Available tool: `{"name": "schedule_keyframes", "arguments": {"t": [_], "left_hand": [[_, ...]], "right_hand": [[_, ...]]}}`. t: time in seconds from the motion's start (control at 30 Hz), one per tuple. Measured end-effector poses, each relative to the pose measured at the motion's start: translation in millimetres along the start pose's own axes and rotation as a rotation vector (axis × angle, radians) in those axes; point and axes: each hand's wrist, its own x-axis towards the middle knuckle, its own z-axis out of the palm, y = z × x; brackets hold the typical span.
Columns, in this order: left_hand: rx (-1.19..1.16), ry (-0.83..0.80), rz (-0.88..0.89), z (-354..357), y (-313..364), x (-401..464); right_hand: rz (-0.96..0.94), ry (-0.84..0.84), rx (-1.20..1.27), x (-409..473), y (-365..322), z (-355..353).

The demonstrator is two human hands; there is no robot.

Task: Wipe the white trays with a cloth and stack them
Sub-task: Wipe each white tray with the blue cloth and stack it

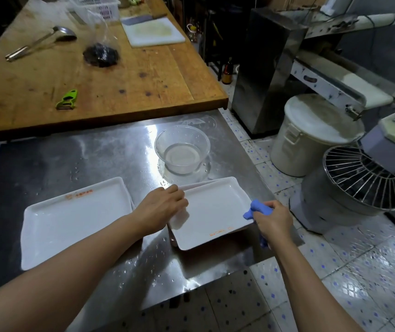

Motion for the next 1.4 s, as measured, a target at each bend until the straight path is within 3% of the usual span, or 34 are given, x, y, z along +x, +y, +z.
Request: {"name": "schedule_keyframes", "arguments": {"t": [0.4,0.53,0.63,0.77,1.0,1.17,1.4], "left_hand": [[-0.137,-0.174,-0.24,12,2,-7],[-0.247,-0.066,-0.384,2,13,-15],[-0.356,0.026,-0.399,-1,30,-20],[-0.324,-0.084,-0.395,2,46,-20],[-0.33,-0.056,-0.442,2,51,-29],[-0.398,0.068,-0.669,-15,38,-62],[-0.421,0.219,-1.182,-27,-5,-155]], "right_hand": [[-0.108,0.102,-0.075,-11,16,13],[-0.19,0.148,-0.18,-17,15,21],[-0.217,0.162,-0.212,-15,16,26],[-0.23,0.16,-0.26,-18,14,27],[-0.399,0.22,-0.212,-48,-9,24],[-0.559,0.057,-0.127,-85,-37,50],[-0.687,-0.277,-0.137,-138,-56,116]]}}
